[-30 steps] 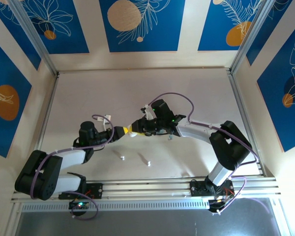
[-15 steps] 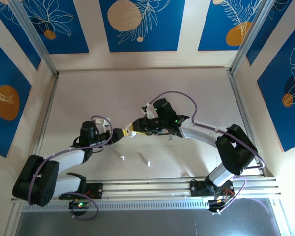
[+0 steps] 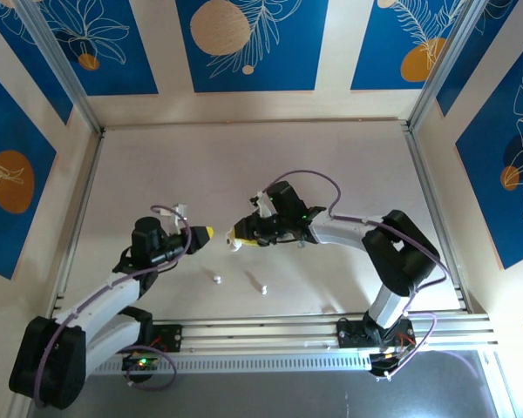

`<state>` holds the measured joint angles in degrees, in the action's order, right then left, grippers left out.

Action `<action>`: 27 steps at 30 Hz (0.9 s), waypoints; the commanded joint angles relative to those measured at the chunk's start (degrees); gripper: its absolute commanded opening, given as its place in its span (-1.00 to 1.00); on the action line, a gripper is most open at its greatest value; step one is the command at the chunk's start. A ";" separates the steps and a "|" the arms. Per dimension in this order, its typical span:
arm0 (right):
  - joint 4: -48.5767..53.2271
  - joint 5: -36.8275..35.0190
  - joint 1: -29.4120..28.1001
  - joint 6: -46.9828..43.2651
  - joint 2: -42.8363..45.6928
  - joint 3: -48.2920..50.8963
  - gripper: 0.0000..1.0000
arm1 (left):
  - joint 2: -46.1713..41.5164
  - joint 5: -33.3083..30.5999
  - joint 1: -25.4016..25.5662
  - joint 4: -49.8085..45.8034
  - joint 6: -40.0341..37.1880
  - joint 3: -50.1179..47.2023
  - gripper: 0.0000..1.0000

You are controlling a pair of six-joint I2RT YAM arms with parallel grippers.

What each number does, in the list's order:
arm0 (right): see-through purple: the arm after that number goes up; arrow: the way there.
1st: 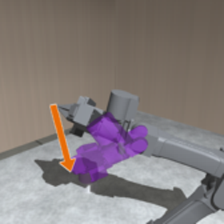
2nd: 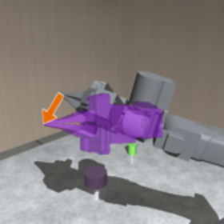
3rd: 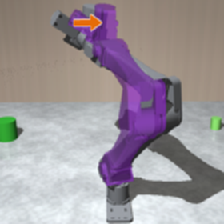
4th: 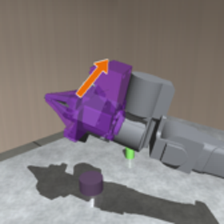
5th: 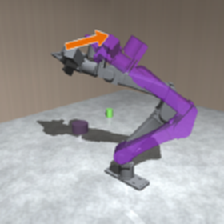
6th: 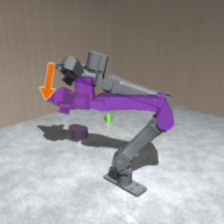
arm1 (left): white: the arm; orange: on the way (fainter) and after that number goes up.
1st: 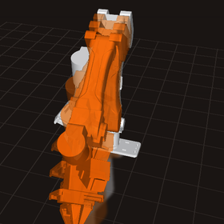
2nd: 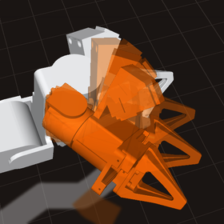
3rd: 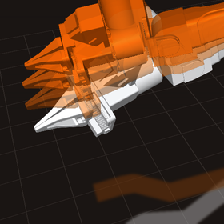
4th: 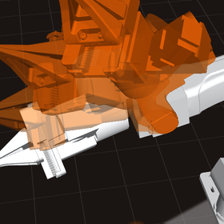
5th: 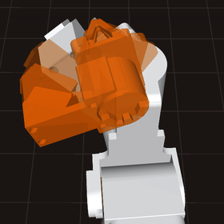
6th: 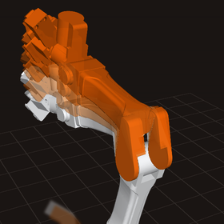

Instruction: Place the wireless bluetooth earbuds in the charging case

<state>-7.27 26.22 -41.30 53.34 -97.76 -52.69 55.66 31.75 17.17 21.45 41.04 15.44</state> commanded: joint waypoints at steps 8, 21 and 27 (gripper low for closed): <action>-5.42 4.66 -1.12 3.77 -6.31 -3.05 -0.15 | 11.19 5.20 0.59 5.77 1.51 1.68 -0.98; -8.28 6.54 -2.34 5.76 -12.01 -6.44 -0.13 | 18.27 5.36 0.88 5.29 1.17 3.36 -0.98; -9.12 6.92 -2.65 6.38 -13.86 -6.93 -0.11 | 20.26 4.95 0.93 4.42 0.85 3.97 -1.00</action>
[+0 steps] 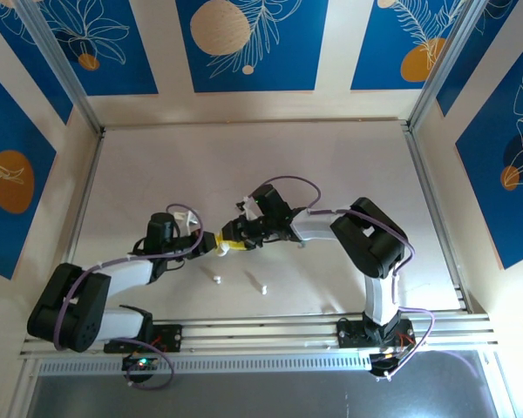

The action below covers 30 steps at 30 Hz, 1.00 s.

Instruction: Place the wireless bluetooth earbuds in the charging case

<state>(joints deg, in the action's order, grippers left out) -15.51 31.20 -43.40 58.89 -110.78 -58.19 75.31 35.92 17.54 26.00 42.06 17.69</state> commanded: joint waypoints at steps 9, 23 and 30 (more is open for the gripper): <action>-0.27 1.76 -0.99 0.97 -2.07 -1.97 0.05 | 2.28 0.46 0.48 -1.13 -0.75 2.39 -1.00; 3.55 -0.57 -1.34 0.23 -1.73 -1.86 0.32 | 5.65 2.26 1.25 0.32 -0.32 3.35 -0.98; 3.67 -0.89 -1.36 0.33 -1.30 -1.71 0.37 | 7.64 2.92 2.16 0.90 -0.31 4.10 -0.96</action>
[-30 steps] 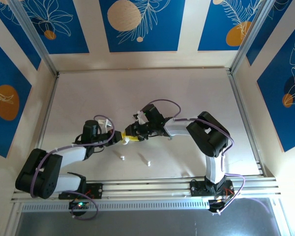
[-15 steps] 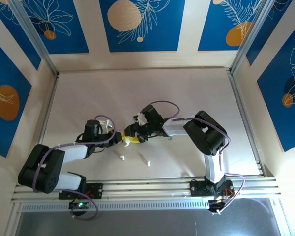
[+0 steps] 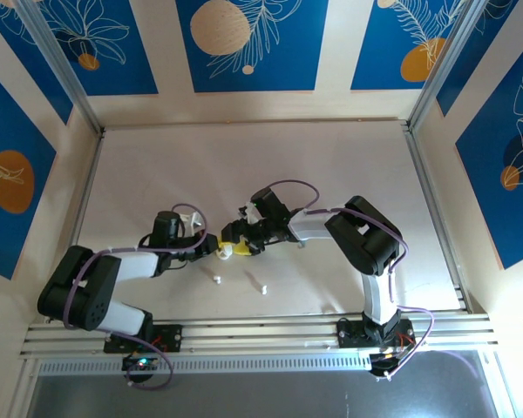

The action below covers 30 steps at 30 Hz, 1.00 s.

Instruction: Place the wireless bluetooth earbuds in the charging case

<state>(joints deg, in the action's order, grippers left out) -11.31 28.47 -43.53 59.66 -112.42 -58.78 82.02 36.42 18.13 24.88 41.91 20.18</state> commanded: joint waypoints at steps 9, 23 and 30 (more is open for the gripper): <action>2.92 -1.27 -1.30 -1.86 3.84 -0.28 0.52 | 1.21 2.69 2.26 2.27 -0.24 2.01 -0.88; 13.58 -8.83 -3.17 -7.02 12.95 0.16 0.60 | -0.33 2.42 3.06 2.26 -0.37 2.07 -0.75; 20.89 -15.95 -6.48 -11.40 15.60 -0.10 0.51 | -11.76 -6.04 1.66 -4.93 -2.91 -0.24 -0.42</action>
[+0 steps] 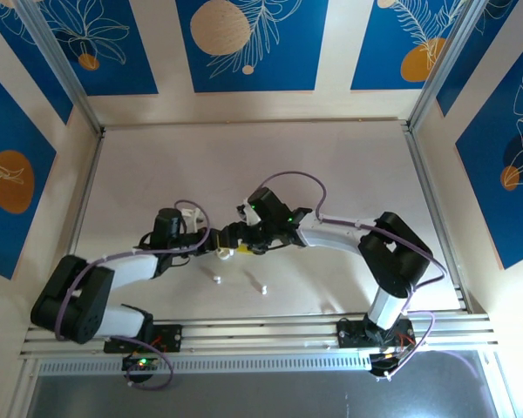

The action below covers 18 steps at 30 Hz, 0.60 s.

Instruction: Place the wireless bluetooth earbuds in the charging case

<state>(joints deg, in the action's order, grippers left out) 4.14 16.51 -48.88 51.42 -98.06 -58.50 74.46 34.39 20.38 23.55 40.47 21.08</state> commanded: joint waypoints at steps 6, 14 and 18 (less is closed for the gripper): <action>13.41 -12.58 -5.26 -7.21 0.82 -3.29 0.44 | -16.99 -13.94 -2.13 -12.81 -3.45 -3.31 0.37; 22.06 -22.93 -9.55 -10.45 -3.33 -8.70 0.37 | -25.90 -20.48 -3.69 -19.72 -3.42 -4.56 0.99; 25.61 -27.15 -10.41 -10.90 -6.13 -11.86 0.34 | -26.48 -21.03 -4.54 -20.56 -3.16 -4.65 0.99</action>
<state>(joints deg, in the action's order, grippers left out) 24.58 -5.32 -58.78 42.04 -102.43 -67.85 48.60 15.66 16.71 5.58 37.74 17.17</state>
